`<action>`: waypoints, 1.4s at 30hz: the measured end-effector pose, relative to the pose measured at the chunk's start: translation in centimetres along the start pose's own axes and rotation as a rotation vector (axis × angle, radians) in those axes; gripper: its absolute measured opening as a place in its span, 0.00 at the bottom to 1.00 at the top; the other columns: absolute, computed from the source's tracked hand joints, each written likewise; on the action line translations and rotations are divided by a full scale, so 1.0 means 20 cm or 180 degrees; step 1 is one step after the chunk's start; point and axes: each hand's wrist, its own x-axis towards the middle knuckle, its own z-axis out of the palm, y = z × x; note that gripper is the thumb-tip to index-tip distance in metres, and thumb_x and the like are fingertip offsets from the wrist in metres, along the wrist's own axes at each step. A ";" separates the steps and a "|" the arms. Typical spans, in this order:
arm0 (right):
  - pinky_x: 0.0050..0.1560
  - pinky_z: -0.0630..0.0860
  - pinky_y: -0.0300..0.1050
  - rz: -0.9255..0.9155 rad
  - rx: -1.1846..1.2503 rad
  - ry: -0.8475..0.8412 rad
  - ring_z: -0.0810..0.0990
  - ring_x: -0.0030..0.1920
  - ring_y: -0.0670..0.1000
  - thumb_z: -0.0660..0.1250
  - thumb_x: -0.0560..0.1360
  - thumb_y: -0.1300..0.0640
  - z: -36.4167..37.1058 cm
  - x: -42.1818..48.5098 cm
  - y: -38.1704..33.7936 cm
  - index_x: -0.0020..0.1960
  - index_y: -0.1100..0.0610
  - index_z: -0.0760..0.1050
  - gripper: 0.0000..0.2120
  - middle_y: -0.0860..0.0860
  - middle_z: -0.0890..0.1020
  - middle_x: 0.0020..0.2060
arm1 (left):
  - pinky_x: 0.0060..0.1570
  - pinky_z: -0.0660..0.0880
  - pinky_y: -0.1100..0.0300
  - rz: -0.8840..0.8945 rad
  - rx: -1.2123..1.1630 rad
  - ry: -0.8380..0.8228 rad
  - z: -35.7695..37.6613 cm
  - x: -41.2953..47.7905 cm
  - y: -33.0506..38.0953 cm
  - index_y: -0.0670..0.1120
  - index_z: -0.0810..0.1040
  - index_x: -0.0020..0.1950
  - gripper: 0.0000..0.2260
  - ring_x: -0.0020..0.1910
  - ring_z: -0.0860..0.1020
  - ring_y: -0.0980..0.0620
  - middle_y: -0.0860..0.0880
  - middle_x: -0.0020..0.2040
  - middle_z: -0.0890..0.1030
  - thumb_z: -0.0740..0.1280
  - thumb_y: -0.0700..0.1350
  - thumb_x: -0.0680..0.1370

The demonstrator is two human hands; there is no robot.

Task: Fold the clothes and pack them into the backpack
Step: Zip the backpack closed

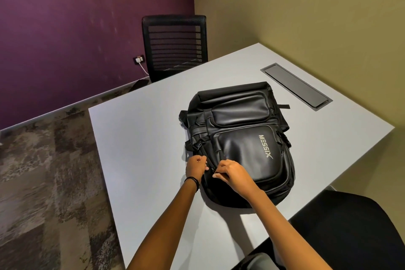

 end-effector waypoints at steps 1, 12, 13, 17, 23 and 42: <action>0.43 0.71 0.44 0.0025 0.0005 -0.0010 0.77 0.41 0.53 0.66 0.75 0.52 -0.01 -0.02 0.00 0.44 0.60 0.82 0.12 0.53 0.80 0.40 | 0.31 0.66 0.62 -0.0009 -0.0026 0.0036 0.00 0.00 0.00 0.45 0.69 0.30 0.15 0.28 0.75 0.53 0.48 0.29 0.74 0.61 0.41 0.77; 0.41 0.73 0.52 0.0483 0.0349 0.0033 0.77 0.40 0.52 0.58 0.79 0.50 0.00 -0.23 0.01 0.41 0.57 0.76 0.15 0.52 0.78 0.39 | 0.24 0.67 0.66 -0.0204 -0.0453 -0.0315 -0.05 -0.04 -0.01 0.44 0.69 0.35 0.14 0.27 0.70 0.54 0.47 0.31 0.72 0.56 0.40 0.80; 0.41 0.74 0.52 0.0463 0.0349 0.0018 0.77 0.41 0.52 0.59 0.79 0.51 0.01 -0.23 0.01 0.43 0.57 0.76 0.13 0.52 0.78 0.40 | 0.26 0.67 0.65 -0.0156 -0.0404 -0.0387 -0.05 -0.05 -0.02 0.45 0.69 0.36 0.13 0.28 0.70 0.54 0.48 0.32 0.72 0.56 0.41 0.81; 0.43 0.74 0.47 0.0371 0.0318 0.0072 0.77 0.44 0.51 0.63 0.77 0.55 0.02 -0.24 -0.01 0.51 0.56 0.77 0.07 0.51 0.77 0.46 | 0.34 0.68 0.64 0.0169 -0.0135 -0.0530 -0.06 -0.11 -0.08 0.48 0.69 0.40 0.09 0.34 0.70 0.54 0.50 0.35 0.73 0.60 0.47 0.80; 0.45 0.72 0.43 0.0300 0.0080 -0.0001 0.76 0.48 0.51 0.65 0.76 0.59 0.07 -0.25 -0.02 0.61 0.54 0.73 0.14 0.51 0.74 0.52 | 0.42 0.72 0.63 0.0485 0.0425 -0.0565 -0.08 -0.19 -0.14 0.45 0.70 0.51 0.09 0.37 0.73 0.54 0.51 0.36 0.73 0.69 0.45 0.76; 0.38 0.72 0.48 0.0769 -0.0138 0.0325 0.77 0.42 0.57 0.62 0.76 0.63 0.11 -0.21 0.00 0.51 0.64 0.79 0.09 0.57 0.76 0.42 | 0.45 0.70 0.50 0.1765 0.2928 -0.0246 -0.09 -0.32 -0.09 0.40 0.75 0.48 0.12 0.46 0.76 0.39 0.39 0.47 0.80 0.55 0.44 0.81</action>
